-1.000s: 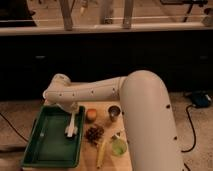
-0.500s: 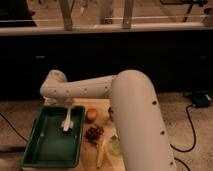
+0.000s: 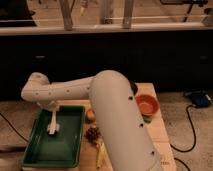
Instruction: Wipe tray with brush
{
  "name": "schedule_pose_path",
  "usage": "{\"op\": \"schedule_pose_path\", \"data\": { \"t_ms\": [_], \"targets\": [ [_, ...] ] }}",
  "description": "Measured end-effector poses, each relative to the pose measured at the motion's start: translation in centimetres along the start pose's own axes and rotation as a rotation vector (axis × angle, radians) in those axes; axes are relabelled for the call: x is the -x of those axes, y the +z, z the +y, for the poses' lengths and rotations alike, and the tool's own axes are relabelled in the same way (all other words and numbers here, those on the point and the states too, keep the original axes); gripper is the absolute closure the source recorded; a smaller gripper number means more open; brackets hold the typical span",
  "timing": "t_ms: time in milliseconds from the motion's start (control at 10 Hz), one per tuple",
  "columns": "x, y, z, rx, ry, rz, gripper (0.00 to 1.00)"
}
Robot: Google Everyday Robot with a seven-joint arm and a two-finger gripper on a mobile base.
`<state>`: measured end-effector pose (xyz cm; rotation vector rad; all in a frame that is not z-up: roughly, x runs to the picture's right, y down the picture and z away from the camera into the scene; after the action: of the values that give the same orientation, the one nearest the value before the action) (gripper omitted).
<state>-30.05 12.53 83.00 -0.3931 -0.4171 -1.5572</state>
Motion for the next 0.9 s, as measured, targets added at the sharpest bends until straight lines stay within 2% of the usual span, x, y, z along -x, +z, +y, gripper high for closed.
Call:
{"op": "schedule_pose_path", "data": {
  "t_ms": [200, 300, 600, 900],
  "targets": [
    [1.5, 0.0, 0.3, -0.002, -0.009, -0.015, 0.96],
    [2.4, -0.1, 1.3, 0.000, -0.010, -0.023, 0.96],
    [4.5, -0.8, 6.4, 0.029, 0.012, -0.035, 0.96],
    [4.3, -0.8, 9.6, 0.064, 0.073, -0.024, 0.96]
  ]
}}
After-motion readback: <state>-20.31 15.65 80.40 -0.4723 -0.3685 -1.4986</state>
